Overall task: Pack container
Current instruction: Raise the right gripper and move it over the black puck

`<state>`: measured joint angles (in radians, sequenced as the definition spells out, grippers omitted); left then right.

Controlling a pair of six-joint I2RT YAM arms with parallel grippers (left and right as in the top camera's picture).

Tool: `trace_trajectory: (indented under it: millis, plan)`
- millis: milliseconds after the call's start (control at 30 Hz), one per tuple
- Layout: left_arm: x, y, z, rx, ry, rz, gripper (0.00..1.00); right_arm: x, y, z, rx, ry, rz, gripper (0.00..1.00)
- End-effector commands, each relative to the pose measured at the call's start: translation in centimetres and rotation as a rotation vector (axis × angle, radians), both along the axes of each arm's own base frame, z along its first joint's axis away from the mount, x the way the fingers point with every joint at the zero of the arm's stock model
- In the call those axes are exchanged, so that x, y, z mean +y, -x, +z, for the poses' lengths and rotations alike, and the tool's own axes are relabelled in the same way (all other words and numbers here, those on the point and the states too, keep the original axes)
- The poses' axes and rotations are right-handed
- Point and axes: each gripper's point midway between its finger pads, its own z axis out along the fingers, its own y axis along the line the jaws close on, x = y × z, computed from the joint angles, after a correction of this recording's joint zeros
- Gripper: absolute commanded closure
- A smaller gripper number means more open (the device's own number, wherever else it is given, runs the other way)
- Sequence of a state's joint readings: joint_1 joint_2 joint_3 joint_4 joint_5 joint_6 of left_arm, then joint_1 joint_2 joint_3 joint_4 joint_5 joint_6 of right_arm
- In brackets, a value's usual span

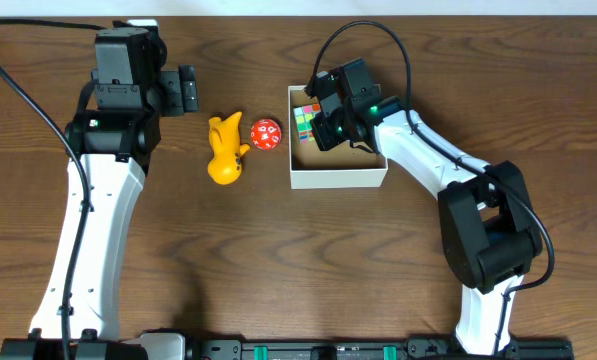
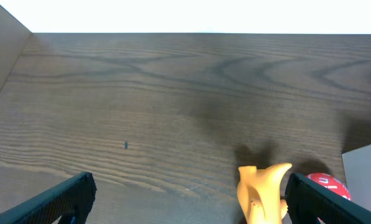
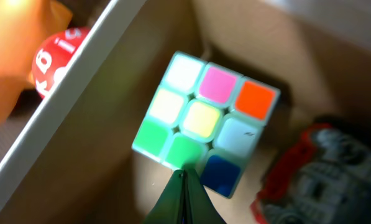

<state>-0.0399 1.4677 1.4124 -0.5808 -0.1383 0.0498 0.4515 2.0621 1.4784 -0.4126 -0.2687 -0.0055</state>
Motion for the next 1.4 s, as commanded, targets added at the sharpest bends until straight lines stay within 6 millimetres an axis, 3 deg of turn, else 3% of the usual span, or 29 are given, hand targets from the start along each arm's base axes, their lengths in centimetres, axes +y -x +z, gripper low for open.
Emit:
trace_trajectory:
  millis: [0,167,300,467,567,700,733,833,867,1300,1367]
  plan:
    - [0.4,0.0,1.0,-0.022,-0.011,0.010,0.02,-0.4,-1.0,0.5,-0.013,-0.014,-0.032,0.99]
    - [0.4,0.0,1.0,-0.022,-0.011,0.010,0.02,-0.2,-1.7,1.6,-0.036,-0.027,-0.033,0.99]
    - [0.4,0.0,1.0,-0.022,-0.011,0.010,0.02,-0.3,-3.6,4.1,-0.096,-0.051,-0.052,0.96]
    - [0.4,0.0,1.0,-0.022,-0.011,0.010,0.02,-2.1,-6.4,7.6,-0.141,-0.085,-0.127,0.88]
    - [0.4,0.0,1.0,-0.022,-0.011,0.010,0.02,-5.5,-7.9,8.5,-0.142,-0.035,-0.244,0.84]
    - [0.4,0.0,1.0,-0.022,-0.011,0.010,0.02,-11.0,-9.0,9.2,-0.106,0.016,-0.385,0.60]
    - [0.4,0.0,1.0,-0.022,-0.011,0.010,0.02,-12.3,-9.2,9.2,-0.093,0.023,-0.409,0.51]
    - [0.4,0.0,1.0,-0.022,-0.011,0.010,0.02,-16.3,-9.2,9.2,-0.051,0.040,-0.479,0.06]
    - [0.4,0.0,1.0,-0.022,-0.011,0.010,0.02,-17.1,-9.2,9.1,-0.041,0.041,-0.492,0.01]
    - [0.4,0.0,1.0,-0.022,-0.011,0.010,0.02,-29.0,-8.6,8.0,-0.012,0.185,-0.691,0.01]
    - [0.4,0.0,1.0,-0.022,-0.011,0.010,0.02,-30.1,-8.6,8.0,-0.014,0.189,-0.700,0.01]
